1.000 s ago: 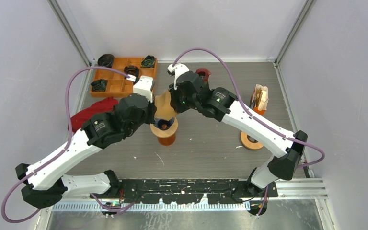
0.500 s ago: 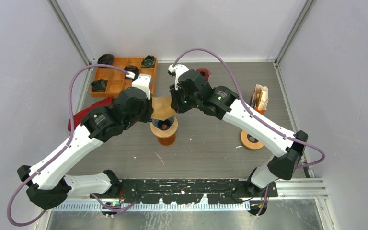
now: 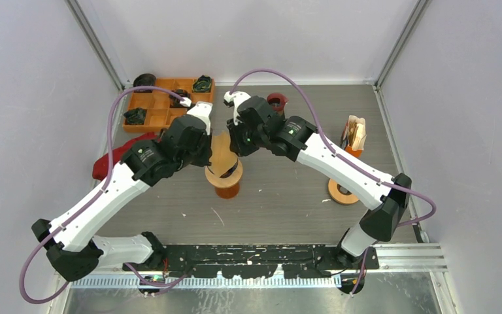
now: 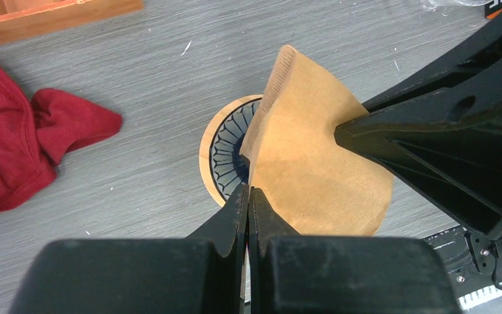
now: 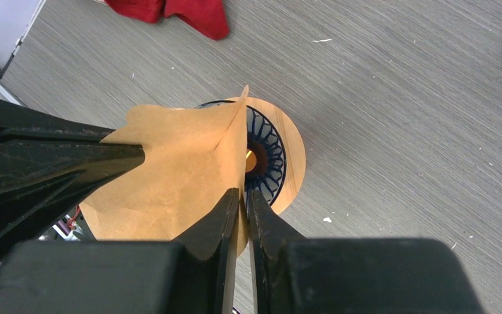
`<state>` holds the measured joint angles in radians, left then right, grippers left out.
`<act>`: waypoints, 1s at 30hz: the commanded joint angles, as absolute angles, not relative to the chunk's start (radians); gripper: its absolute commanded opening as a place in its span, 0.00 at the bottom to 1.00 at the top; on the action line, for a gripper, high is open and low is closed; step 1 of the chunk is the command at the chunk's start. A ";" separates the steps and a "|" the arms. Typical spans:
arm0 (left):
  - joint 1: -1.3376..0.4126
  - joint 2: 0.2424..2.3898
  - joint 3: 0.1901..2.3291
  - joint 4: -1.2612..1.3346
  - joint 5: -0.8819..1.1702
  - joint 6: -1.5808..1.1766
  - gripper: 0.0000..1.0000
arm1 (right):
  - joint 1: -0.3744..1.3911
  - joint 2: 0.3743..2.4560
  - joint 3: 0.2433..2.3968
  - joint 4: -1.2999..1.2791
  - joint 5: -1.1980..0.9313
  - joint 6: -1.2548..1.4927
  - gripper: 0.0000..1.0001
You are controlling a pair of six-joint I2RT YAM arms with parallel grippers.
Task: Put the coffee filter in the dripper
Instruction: Place the coffee filter in the coffee dripper.
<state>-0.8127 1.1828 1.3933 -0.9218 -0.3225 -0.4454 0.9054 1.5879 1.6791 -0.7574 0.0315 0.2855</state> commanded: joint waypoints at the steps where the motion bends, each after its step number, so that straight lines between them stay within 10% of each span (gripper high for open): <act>1: -0.783 1.175 1.401 -0.890 -0.292 -0.442 0.00 | 0.898 1.591 1.696 -0.731 0.028 0.264 0.15; 30: -0.699 1.213 1.296 -0.837 -0.205 -0.441 0.00 | 0.857 1.646 1.671 -0.723 0.015 0.233 0.08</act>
